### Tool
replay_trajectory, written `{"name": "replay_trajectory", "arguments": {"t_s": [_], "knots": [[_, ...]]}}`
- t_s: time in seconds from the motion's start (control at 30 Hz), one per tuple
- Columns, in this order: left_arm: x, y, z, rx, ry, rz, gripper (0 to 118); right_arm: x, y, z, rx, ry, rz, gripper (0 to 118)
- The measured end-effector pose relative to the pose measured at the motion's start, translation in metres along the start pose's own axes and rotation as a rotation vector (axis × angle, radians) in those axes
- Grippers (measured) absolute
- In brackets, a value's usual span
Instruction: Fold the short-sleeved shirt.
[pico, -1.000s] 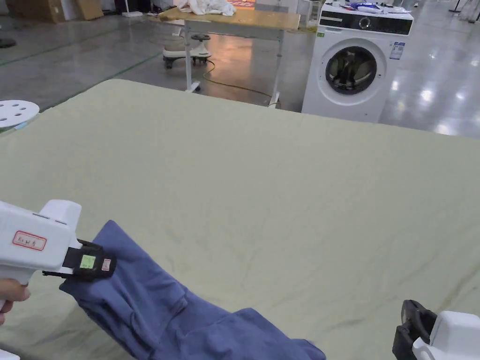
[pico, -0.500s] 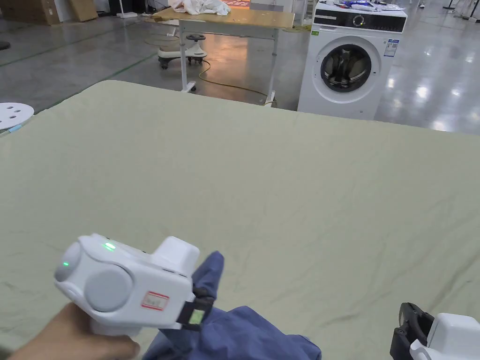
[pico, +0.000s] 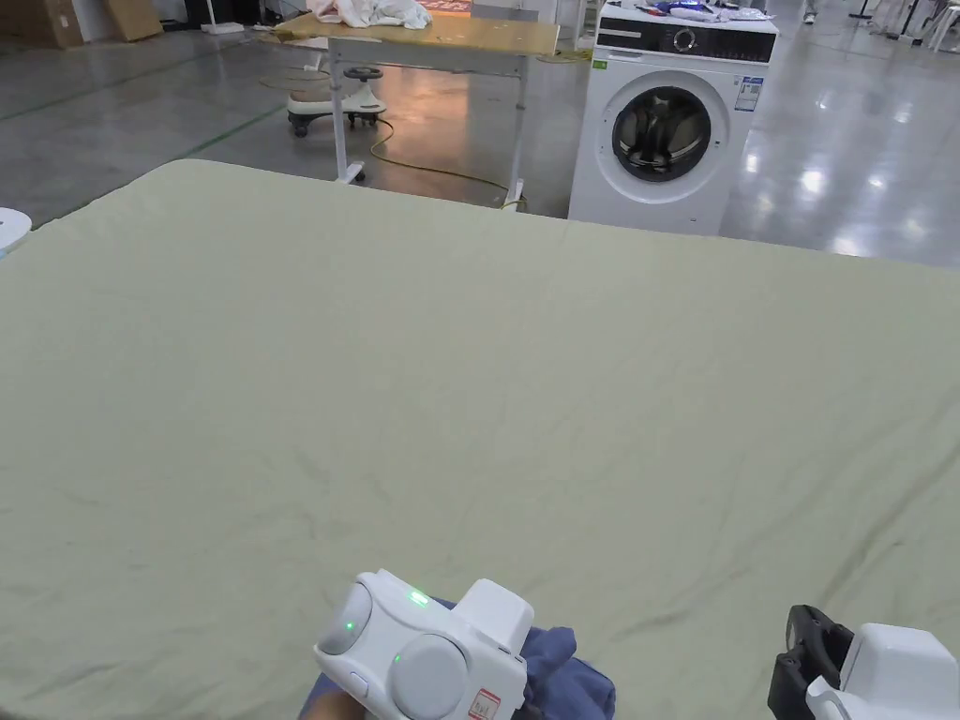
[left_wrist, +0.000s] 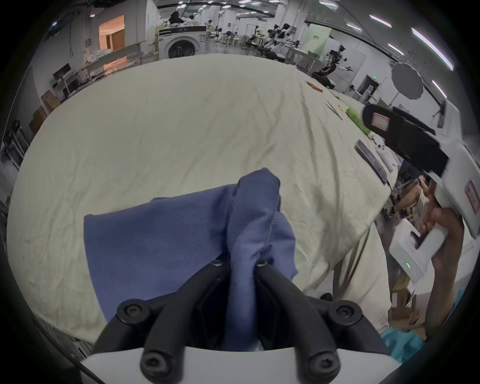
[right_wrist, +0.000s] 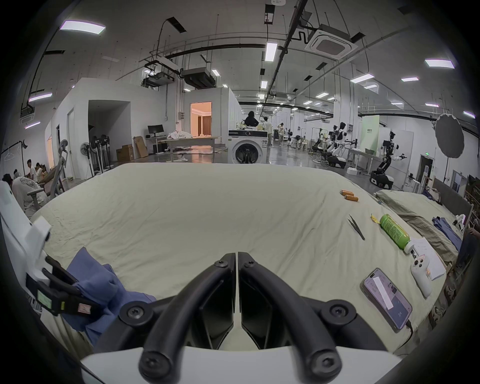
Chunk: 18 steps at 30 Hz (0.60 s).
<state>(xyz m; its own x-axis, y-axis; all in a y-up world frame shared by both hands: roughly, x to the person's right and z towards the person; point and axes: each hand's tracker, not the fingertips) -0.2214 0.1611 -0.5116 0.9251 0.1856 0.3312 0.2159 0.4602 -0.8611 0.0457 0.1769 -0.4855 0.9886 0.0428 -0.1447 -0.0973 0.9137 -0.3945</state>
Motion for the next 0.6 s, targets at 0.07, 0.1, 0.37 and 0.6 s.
{"name": "replay_trajectory", "arguments": {"t_s": [0.07,0.1,0.37,0.6], "knots": [[-0.006,0.001,-0.007,0.002,0.001,0.058,19,0.0,-0.001,0.0,-0.002,-0.001,0.001,1],[-0.009,0.001,-0.006,0.017,-0.025,0.078,28,0.0,-0.002,0.001,-0.003,0.0,0.001,1],[-0.037,-0.001,0.034,0.141,-0.253,0.242,56,0.003,-0.001,0.004,0.001,-0.005,-0.003,1],[-0.044,-0.016,-0.003,0.082,-0.279,0.287,10,-0.001,0.003,0.003,0.012,0.001,0.0,1]]}}
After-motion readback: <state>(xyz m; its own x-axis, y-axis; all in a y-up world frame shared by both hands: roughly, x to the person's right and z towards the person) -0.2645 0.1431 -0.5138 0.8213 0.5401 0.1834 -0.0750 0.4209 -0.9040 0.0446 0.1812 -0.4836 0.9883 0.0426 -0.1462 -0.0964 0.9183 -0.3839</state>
